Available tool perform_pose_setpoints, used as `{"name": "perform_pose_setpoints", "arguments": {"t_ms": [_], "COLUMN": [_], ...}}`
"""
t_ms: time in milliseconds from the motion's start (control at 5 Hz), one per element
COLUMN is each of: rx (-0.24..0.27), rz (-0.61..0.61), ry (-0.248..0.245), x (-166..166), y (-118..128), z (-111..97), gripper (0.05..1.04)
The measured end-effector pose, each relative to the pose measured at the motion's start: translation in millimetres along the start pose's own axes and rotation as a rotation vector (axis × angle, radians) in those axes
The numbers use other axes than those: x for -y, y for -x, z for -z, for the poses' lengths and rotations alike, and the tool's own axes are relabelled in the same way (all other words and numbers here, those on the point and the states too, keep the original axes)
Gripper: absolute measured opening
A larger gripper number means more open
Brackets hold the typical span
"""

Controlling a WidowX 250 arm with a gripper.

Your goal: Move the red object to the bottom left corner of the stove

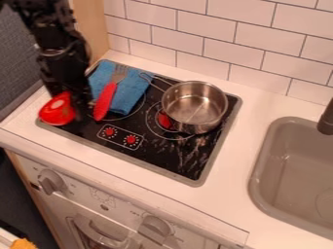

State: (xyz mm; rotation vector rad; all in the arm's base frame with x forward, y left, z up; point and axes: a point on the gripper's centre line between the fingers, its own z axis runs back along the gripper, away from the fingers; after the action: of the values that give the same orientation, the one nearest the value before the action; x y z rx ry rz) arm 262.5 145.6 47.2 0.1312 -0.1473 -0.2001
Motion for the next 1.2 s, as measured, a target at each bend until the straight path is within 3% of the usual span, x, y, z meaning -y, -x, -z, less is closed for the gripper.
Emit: {"name": "perform_pose_setpoints", "arguments": {"t_ms": [200, 400, 600, 1000, 1200], "rx": [-0.003, 0.002, -0.011, -0.031, 0.006], "rz": [-0.028, -0.034, -0.039, -0.004, -0.019], "ry": [-0.013, -0.021, -0.01, 0.017, 0.006], "x": [-19.2, -27.8, -25.9, -14.7, -13.8], "y": [7.9, 4.5, 4.5, -3.7, -9.9], "z": [14.0, 22.6, 25.8, 22.2, 3.8], "gripper": [0.81, 0.875, 1.018, 1.007, 1.006]}}
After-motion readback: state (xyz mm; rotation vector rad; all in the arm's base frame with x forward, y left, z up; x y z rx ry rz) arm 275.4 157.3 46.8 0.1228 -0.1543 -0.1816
